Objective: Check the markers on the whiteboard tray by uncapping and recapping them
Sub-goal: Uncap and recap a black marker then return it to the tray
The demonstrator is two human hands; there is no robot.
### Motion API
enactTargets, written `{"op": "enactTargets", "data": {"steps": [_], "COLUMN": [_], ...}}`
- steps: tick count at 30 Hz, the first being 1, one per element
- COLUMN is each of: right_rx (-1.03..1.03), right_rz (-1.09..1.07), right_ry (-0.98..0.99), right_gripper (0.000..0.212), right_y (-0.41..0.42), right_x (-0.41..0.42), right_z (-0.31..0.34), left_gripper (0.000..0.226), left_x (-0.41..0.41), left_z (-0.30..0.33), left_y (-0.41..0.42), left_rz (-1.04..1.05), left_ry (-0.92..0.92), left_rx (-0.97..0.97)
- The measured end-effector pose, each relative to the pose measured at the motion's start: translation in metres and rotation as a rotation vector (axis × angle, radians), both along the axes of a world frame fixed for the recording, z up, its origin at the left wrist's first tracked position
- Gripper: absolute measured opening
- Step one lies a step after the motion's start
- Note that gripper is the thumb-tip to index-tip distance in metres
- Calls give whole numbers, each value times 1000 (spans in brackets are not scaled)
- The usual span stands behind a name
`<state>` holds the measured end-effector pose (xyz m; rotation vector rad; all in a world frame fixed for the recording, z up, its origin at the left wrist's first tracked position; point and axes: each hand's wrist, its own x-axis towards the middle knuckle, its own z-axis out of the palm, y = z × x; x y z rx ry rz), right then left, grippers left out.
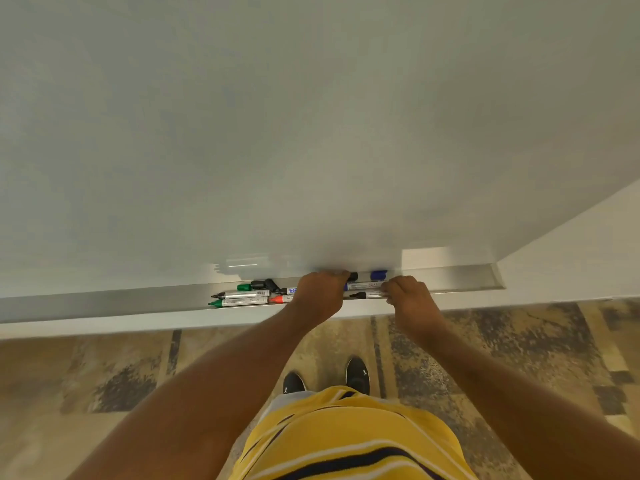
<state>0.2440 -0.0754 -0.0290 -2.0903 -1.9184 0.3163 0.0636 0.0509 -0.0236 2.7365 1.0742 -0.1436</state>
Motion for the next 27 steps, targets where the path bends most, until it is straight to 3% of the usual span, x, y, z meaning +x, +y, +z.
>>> {"op": "enactTargets", "data": {"steps": [10, 18, 21, 24, 27], "right_rx": [54, 66, 79, 106, 127], "right_rz": [-149, -201, -190, -213, -218], "right_ry": [86, 121, 139, 233, 341], "right_gripper": [26, 25, 23, 22, 22], "right_y": [-38, -36, -34, -31, -31], "right_x": [17, 16, 16, 15, 12], "right_z": [5, 8, 14, 24, 37], "left_gripper": [10, 12, 16, 15, 7], "left_x": [22, 28, 26, 16, 1], "left_z": [0, -1, 7, 22, 37], "left_y": [0, 1, -1, -15, -33], "left_rz": [9, 30, 92, 213, 494], "left_ry": [95, 99, -21, -271, -572], "left_rx": [-19, -69, -113, -195, -460]}}
